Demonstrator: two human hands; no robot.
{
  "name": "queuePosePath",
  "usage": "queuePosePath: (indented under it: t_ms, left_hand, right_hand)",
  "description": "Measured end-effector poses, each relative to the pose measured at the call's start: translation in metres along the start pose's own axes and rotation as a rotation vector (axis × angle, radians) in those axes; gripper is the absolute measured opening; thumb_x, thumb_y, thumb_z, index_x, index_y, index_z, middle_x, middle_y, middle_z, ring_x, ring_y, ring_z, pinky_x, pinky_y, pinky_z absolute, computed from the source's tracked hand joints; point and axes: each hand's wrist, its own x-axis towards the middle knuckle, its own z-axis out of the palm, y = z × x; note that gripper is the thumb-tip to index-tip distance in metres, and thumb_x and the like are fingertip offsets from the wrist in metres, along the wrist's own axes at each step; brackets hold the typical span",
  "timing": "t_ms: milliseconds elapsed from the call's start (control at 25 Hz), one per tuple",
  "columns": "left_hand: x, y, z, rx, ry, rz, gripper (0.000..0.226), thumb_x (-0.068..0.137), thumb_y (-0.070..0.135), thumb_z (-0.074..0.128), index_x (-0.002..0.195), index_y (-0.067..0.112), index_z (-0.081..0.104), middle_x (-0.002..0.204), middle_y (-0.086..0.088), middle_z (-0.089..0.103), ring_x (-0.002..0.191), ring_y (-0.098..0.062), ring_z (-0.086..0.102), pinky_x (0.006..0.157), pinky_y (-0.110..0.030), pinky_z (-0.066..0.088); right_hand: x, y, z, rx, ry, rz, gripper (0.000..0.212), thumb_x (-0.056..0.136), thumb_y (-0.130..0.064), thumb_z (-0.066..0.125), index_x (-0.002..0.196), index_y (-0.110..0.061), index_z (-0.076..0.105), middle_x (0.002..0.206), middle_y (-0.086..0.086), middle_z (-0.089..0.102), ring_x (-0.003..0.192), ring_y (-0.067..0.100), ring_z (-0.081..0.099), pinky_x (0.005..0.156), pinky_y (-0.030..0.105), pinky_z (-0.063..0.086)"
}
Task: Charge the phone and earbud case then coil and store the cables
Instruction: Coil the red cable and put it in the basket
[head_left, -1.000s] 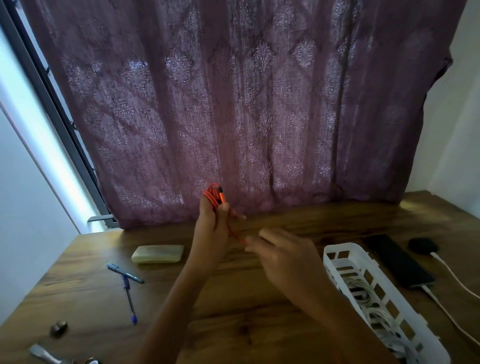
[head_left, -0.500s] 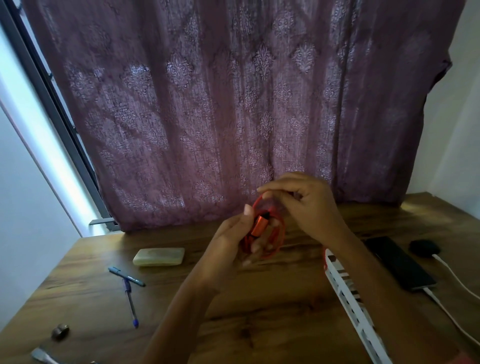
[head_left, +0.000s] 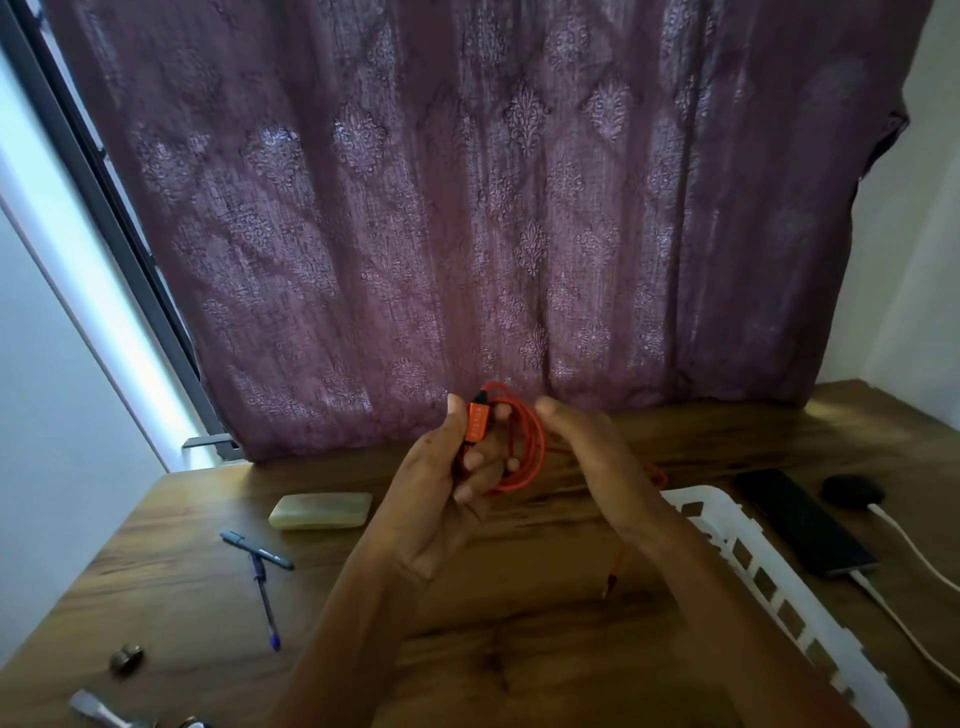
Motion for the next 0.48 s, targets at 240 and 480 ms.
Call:
queuePosePath:
  t_ms: [240, 480]
  left_hand:
    - [-0.005, -0.007, -0.001, 0.039, 0.085, -0.012, 0.044, 0.081, 0.048, 0.039, 0.081, 0.009, 0.057, 0.044, 0.009, 0.034, 0.031, -0.001, 0.028, 0.067, -0.016, 0.05]
    - [-0.005, -0.01, -0.001, 0.378, 0.309, -0.01, 0.033, 0.069, 0.045, 0.061, 0.063, 0.013, 0.056, 0.043, 0.005, 0.04, 0.041, -0.009, 0.049, 0.056, -0.02, 0.049]
  right_hand:
    - [-0.007, 0.003, 0.008, -0.023, 0.033, 0.129, 0.012, 0.085, -0.007, 0.06, 0.077, -0.008, 0.069, 0.079, 0.006, 0.063, 0.075, 0.012, 0.059, 0.074, 0.028, 0.046]
    - [-0.013, 0.002, 0.012, 0.134, 0.006, 0.222, 0.017, 0.091, -0.007, 0.054, 0.091, -0.002, 0.07, 0.08, 0.01, 0.07, 0.075, 0.01, 0.064, 0.069, 0.015, 0.049]
